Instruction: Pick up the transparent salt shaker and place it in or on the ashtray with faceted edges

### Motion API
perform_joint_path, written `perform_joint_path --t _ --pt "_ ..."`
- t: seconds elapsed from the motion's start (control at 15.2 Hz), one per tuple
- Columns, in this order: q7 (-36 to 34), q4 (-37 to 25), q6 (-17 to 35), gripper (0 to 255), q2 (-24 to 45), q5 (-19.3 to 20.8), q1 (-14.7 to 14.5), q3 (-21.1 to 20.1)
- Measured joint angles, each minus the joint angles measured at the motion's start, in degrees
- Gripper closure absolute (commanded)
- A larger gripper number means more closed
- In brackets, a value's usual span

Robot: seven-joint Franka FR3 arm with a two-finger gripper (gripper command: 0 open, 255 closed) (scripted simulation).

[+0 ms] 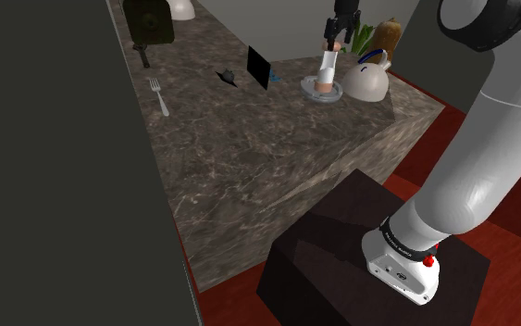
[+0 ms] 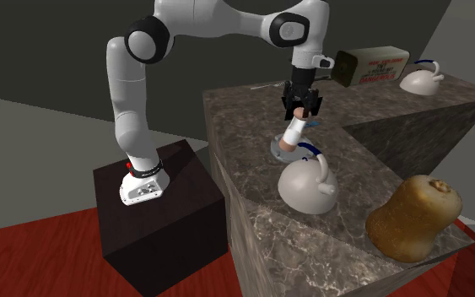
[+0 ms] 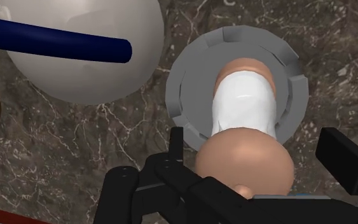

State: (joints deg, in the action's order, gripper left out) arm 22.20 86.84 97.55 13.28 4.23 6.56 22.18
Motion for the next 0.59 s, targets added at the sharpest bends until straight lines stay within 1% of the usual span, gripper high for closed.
perform_joint_path --t 0.13,0.33,0.59 --pt "-0.04 -0.81 -0.94 0 -0.15 0.06 -0.09 -0.02" --pt "0.42 -7.67 -6.28 0 1.40 -0.54 0.14 -0.08" --pt "0.50 -9.36 -7.80 0 1.62 -0.62 0.15 -0.10"
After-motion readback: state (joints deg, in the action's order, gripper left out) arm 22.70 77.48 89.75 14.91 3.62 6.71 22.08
